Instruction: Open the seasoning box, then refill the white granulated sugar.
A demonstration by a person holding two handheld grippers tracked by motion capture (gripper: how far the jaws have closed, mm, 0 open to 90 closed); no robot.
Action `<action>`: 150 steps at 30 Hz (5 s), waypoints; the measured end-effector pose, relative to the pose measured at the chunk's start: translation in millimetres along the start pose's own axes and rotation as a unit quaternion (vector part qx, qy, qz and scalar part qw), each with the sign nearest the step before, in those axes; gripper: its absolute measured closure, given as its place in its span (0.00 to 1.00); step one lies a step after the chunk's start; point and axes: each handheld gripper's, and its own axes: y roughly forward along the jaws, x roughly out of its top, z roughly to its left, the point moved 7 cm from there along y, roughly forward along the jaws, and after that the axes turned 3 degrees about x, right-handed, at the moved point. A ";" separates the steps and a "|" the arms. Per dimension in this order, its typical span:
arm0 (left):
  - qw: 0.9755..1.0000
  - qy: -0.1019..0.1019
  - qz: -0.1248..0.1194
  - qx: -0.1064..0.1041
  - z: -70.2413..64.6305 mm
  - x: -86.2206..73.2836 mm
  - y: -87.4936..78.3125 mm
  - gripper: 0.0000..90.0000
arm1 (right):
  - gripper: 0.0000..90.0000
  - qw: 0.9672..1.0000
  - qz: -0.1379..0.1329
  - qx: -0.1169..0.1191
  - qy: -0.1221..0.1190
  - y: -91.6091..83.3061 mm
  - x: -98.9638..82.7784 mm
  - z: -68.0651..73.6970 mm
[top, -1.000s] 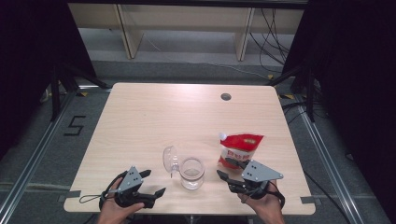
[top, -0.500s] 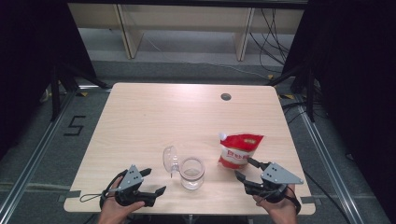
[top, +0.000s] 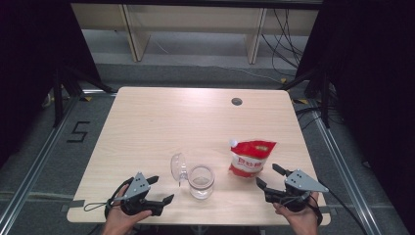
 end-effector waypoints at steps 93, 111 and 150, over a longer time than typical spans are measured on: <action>1.000 0.004 0.015 0.004 -8.6 -13.0 -7.8 0.21 | 0.38 0.999 0.001 -0.008 0.038 52.6 0.9 5.0; 0.999 0.024 0.027 0.004 -9.0 -14.8 -6.0 0.21 | 0.27 0.995 -0.040 0.084 -0.029 58.8 -5.9 -16.3; 0.999 0.036 0.027 -0.008 -11.8 -15.6 -3.5 0.21 | 0.31 0.994 -0.054 0.092 -0.025 81.4 -13.2 -13.1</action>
